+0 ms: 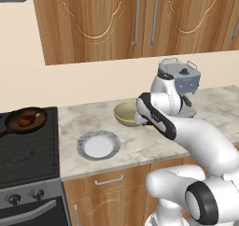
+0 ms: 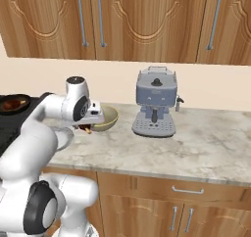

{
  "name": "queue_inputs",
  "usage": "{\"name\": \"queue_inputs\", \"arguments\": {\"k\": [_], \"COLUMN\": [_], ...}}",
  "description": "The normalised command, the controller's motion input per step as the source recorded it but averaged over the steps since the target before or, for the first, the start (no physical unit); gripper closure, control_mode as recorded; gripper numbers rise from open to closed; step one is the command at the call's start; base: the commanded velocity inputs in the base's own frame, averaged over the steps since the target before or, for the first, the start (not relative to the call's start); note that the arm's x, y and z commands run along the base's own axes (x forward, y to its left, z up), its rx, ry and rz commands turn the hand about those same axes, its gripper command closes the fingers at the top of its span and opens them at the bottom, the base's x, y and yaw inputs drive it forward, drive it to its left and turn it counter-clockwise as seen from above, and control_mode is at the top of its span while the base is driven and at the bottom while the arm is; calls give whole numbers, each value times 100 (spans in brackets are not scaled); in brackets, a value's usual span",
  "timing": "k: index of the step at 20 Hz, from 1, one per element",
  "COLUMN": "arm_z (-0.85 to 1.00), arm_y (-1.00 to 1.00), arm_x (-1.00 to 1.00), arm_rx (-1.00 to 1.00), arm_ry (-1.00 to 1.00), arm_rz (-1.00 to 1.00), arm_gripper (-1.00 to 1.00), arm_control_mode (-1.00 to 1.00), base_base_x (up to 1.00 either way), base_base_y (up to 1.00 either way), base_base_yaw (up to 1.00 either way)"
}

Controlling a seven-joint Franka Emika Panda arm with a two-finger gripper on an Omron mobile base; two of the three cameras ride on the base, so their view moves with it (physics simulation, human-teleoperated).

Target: Place one of the steaks on the plate and the other in the bowl. Then place the bowl in the fridge.

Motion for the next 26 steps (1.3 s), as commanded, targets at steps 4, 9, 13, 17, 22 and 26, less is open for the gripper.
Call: {"name": "queue_inputs", "arguments": {"k": [4, 9, 13, 17, 22, 26], "arm_z": [2, 18, -44, 0, -4, -27], "arm_y": [0, -2, -5, 0, 0, 0], "arm_x": [67, 62, 41, 62, 58, 47], "arm_rx": [1, 9, 1, 0, 0, -3], "arm_ry": [-7, 0, -15, 7, 5, 0], "arm_rz": [-45, -20, -7, 0, -1, 0], "arm_gripper": [100, 100, 100, 100, 100, 100], "arm_control_mode": [-100, -100, -100, -100, -100, -100], "base_base_x": [0, 0, 0, 0, 0, 0], "base_base_y": [0, 0, 0, 0, 0, 0], "base_base_yaw": [0, 0, 0, 0, 0, 0]}}
